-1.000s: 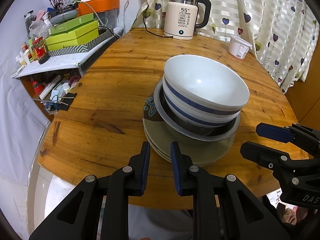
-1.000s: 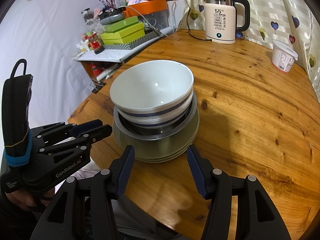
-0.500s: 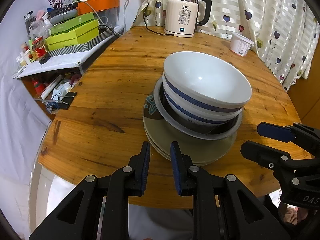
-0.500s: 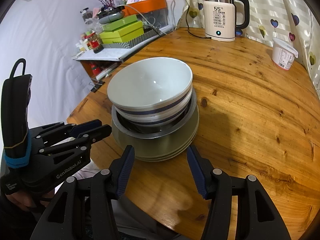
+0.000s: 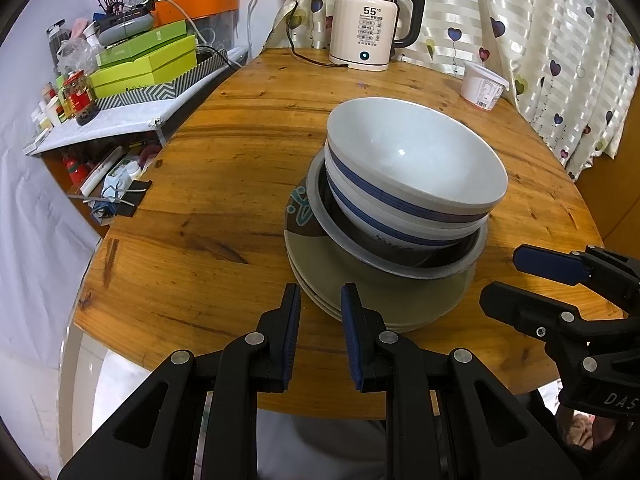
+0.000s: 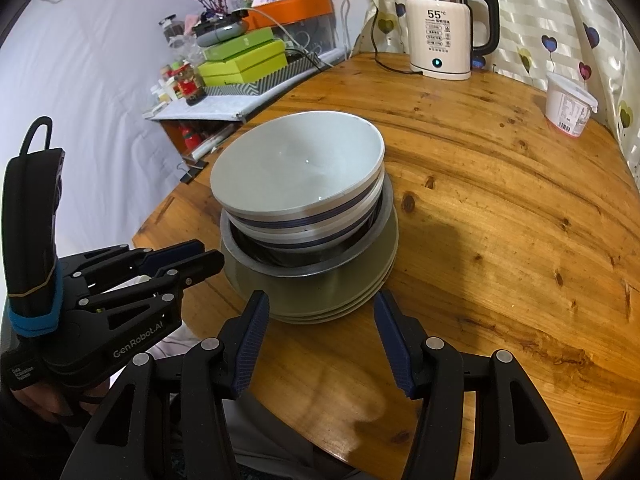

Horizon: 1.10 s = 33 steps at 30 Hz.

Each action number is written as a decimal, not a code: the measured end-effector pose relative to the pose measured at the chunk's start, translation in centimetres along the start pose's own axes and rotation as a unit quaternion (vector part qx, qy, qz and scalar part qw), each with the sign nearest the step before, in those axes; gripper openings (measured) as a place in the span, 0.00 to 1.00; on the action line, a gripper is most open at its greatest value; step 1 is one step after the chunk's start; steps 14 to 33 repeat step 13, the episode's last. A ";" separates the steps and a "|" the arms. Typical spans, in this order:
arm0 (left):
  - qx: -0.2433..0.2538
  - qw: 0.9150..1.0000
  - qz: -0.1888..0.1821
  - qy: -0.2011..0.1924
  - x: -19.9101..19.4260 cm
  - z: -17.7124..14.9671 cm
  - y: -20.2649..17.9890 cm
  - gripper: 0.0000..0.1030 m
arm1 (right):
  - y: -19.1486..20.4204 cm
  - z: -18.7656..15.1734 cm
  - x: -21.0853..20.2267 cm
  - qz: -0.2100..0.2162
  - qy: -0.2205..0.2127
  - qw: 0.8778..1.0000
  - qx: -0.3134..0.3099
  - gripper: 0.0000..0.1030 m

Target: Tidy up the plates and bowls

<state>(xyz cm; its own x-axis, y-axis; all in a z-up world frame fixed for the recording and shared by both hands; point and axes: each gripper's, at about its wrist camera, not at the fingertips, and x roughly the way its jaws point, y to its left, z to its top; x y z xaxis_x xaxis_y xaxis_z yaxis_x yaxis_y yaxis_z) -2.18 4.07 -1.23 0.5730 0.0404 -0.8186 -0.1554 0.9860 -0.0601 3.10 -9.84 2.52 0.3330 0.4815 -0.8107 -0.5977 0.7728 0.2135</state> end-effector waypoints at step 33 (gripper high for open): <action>-0.002 1.000 -0.001 -0.005 -0.2 0.0 0.2 0.21 | 0.0 0.0 0.2 0.001 0.000 1.000 0.000 0.53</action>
